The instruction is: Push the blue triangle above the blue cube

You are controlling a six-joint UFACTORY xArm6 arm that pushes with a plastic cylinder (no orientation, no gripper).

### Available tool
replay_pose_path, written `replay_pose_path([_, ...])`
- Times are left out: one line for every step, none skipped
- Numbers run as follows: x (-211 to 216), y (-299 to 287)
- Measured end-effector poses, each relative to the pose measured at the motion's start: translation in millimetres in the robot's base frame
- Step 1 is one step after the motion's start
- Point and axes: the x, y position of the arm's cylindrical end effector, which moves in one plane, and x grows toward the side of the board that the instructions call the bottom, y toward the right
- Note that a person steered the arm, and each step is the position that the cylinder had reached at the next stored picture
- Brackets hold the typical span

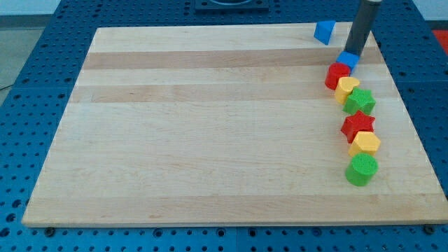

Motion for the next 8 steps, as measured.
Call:
replay_pose_path([-17.0, 23.1])
replay_pose_path([-46.8, 46.7])
replay_pose_path([-75.3, 43.7])
replay_pose_path([-90.0, 13.2])
replay_pose_path([-90.8, -27.1])
replay_pose_path([-78.3, -42.9])
replay_pose_path([-83.3, -31.9])
replay_pose_path([-112.9, -39.0])
